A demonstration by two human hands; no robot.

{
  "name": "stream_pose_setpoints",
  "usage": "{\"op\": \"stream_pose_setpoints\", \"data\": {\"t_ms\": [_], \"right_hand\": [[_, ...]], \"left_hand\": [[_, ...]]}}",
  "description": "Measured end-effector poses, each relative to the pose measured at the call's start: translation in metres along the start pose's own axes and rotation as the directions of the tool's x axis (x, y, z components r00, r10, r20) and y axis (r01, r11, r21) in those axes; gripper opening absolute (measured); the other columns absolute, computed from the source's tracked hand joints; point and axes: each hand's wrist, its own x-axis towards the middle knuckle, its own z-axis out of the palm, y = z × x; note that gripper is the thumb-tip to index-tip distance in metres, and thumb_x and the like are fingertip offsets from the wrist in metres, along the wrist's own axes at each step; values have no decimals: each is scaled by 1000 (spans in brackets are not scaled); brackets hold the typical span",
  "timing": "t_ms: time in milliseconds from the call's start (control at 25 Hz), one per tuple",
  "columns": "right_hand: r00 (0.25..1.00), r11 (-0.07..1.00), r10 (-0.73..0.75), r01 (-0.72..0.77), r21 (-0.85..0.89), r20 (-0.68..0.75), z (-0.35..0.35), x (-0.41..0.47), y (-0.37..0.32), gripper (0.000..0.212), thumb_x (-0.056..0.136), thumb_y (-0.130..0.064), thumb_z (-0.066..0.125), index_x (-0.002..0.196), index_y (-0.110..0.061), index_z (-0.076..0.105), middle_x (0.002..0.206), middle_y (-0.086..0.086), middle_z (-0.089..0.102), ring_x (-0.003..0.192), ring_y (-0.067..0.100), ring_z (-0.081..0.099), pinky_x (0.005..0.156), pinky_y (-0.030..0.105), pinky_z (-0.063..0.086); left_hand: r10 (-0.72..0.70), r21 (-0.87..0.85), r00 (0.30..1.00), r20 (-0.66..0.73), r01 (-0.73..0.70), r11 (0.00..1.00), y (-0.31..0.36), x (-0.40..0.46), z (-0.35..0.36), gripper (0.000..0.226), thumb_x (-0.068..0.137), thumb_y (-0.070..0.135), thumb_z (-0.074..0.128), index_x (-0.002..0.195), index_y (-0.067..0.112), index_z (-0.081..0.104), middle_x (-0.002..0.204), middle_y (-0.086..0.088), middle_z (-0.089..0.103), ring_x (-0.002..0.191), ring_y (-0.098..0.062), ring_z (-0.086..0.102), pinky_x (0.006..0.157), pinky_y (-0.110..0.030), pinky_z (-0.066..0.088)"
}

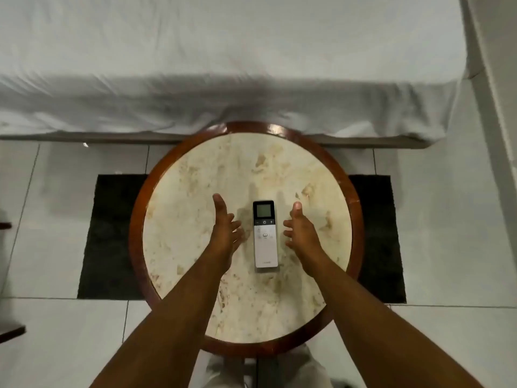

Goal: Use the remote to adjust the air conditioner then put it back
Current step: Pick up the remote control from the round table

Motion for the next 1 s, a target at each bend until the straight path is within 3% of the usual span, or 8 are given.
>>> {"op": "stream_pose_setpoints", "data": {"t_ms": [80,240,400,560,680,840,1000], "right_hand": [[999,1000,6,-7,-29,-48,9,9,5,73,91,-69,22,132,-16,52,116,5,59,106,22,56,103,48,45],[999,997,3,-7,-73,-53,21,22,24,59,95,-63,23,89,-21,64,99,10,71,93,28,67,89,46,53],[993,999,30,-33,-20,-115,27,32,28,58,96,-58,29,72,-20,64,88,12,73,79,27,68,74,38,53],[995,999,9,-12,-32,-97,28,27,34,40,96,-46,46,74,-22,68,79,2,73,70,19,67,60,28,47],[995,995,-53,45,-90,-85,24,11,31,25,94,-36,55,82,-19,69,87,5,73,74,22,68,63,31,51],[991,993,-102,96,-67,-90,4,-24,6,23,90,-35,63,103,-16,63,99,7,70,85,24,67,77,39,55],[981,990,-142,144,3,-130,-27,-76,-37,24,92,-32,63,103,-11,62,96,9,68,78,21,65,63,31,52]], "left_hand": [[-25,-73,1000,10,26,997,-7,7,6,118,59,92,18,145,11,30,121,-8,60,113,-25,56,111,-46,33],[-40,-114,998,55,46,992,-26,17,11,122,54,91,18,142,8,34,139,-16,51,125,-30,51,106,-45,36],[-57,-194,997,57,67,979,-25,19,12,122,51,92,23,137,7,42,125,-12,60,113,-26,58,97,-42,45],[-54,-187,995,79,68,980,-25,7,6,126,45,96,25,133,8,48,114,-7,66,105,-22,62,92,-42,50],[-45,-164,992,121,64,984,-20,-14,4,126,42,98,26,128,11,53,109,-4,68,104,-23,63,84,-40,53],[-2,-133,986,166,24,991,0,-52,13,128,40,99,27,131,13,50,126,-9,62,113,-29,59,96,-48,48],[88,-2,963,255,-91,996,36,-116,39,125,41,98,24,135,18,46,144,-9,49,119,-29,53,101,-46,41]]}}
